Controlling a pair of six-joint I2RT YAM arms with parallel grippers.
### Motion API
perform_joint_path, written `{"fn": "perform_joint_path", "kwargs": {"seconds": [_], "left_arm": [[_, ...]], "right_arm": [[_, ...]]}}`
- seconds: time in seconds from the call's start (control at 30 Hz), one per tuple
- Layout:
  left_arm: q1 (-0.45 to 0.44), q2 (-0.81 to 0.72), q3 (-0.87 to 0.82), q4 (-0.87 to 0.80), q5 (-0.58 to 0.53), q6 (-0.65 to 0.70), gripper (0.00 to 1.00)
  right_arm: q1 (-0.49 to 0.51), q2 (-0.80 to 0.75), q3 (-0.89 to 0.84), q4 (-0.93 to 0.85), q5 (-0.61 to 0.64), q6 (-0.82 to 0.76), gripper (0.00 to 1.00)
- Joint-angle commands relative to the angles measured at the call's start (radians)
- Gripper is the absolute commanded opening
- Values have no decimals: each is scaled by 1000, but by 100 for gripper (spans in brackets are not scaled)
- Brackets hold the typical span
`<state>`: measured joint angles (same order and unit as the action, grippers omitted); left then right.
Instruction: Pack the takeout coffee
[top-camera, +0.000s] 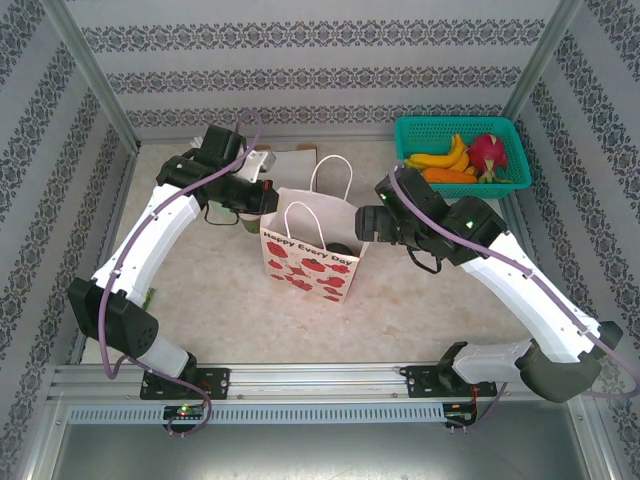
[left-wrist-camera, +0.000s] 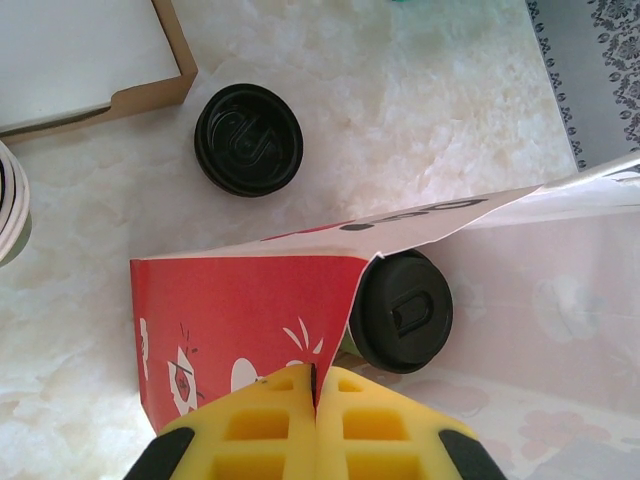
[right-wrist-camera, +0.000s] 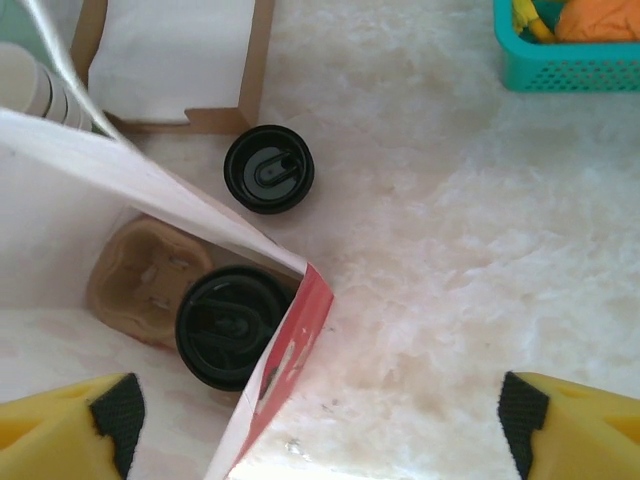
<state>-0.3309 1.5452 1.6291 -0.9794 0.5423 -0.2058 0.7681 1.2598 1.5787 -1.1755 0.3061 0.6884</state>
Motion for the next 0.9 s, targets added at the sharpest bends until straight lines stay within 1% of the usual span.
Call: {"fn": "perform_joint_path", "kwargs": {"seconds": [0.0, 0.03, 0.17, 0.27, 0.47, 0.6, 0.73, 0.87], "left_arm": [[6, -35, -5, 30, 2, -22, 0], [6, -36, -5, 29, 1, -24, 0], [6, -40, -9, 29, -2, -34, 0], [6, -44, -14, 31, -4, -42, 0], [7, -68, -45, 55, -16, -66, 0], [7, -89, -64, 68, -17, -84, 0], [7, -109, -83, 78, -12, -90, 1], [7, -124, -97, 88, -5, -105, 3]], "right_arm": [[-3, -1, -46, 62, 10, 127, 89], [-1, 2, -59, 70, -7, 135, 87], [-3, 22, -91, 91, -66, 150, 74], [-2, 39, -98, 96, -90, 148, 67], [-4, 46, -120, 128, -108, 137, 44], [-10, 41, -143, 168, -134, 126, 33], [-20, 45, -145, 185, -150, 104, 21], [-36, 54, -130, 179, -154, 53, 13]]}}
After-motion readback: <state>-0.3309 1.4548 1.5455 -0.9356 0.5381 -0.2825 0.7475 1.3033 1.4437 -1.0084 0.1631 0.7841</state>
